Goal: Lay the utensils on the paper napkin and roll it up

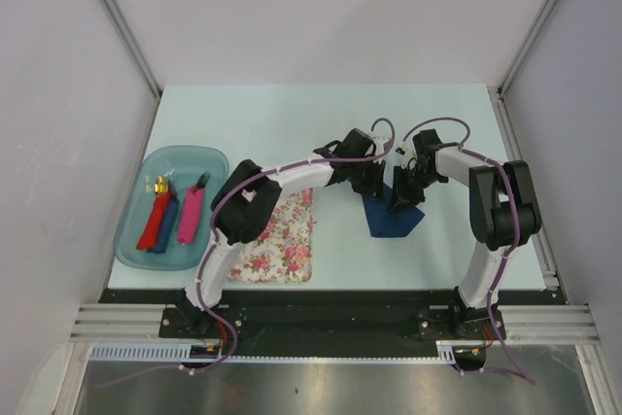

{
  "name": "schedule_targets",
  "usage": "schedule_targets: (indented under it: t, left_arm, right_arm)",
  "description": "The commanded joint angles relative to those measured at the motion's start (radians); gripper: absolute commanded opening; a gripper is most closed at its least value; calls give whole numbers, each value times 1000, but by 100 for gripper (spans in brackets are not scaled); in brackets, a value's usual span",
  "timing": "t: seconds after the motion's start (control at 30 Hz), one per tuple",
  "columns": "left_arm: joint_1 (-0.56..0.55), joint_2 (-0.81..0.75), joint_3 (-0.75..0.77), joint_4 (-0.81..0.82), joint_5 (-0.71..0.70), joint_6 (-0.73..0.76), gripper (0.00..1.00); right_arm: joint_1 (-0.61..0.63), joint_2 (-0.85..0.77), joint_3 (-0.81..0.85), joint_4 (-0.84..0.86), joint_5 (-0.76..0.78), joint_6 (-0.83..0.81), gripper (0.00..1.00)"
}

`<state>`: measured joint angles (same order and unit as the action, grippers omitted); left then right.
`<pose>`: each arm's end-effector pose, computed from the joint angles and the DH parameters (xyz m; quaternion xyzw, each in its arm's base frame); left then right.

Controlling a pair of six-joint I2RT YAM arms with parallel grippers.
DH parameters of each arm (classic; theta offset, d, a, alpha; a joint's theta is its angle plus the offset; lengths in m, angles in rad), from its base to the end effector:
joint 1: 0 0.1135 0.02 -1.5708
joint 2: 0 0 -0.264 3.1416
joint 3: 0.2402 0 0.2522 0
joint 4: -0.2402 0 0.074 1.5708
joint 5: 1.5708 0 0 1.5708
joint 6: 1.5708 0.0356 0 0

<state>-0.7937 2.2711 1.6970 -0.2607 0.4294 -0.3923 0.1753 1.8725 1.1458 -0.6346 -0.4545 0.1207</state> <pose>0.3399 -0.3667 0.1539 0.2568 0.8780 -0.3613 0.1804 0.3354 0.0753 0.1440 -0.0500 0.9679 0.2366 0.0677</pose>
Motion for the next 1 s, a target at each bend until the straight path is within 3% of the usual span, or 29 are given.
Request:
schedule_targets:
  t: [0.0,0.33,0.97]
  left_arm:
    - [-1,-88,0,23,34,-23,9]
    - [-33,-70,-66,-14,54,-17,7]
    - [-19,-8,-120,-87,-40,-33,2]
  right_arm:
    - [1,40,-4,13,59,-10,17]
    - [-5,37,-1,13,62,-6,17]
    - [-16,22,22,-7,11,-12,21]
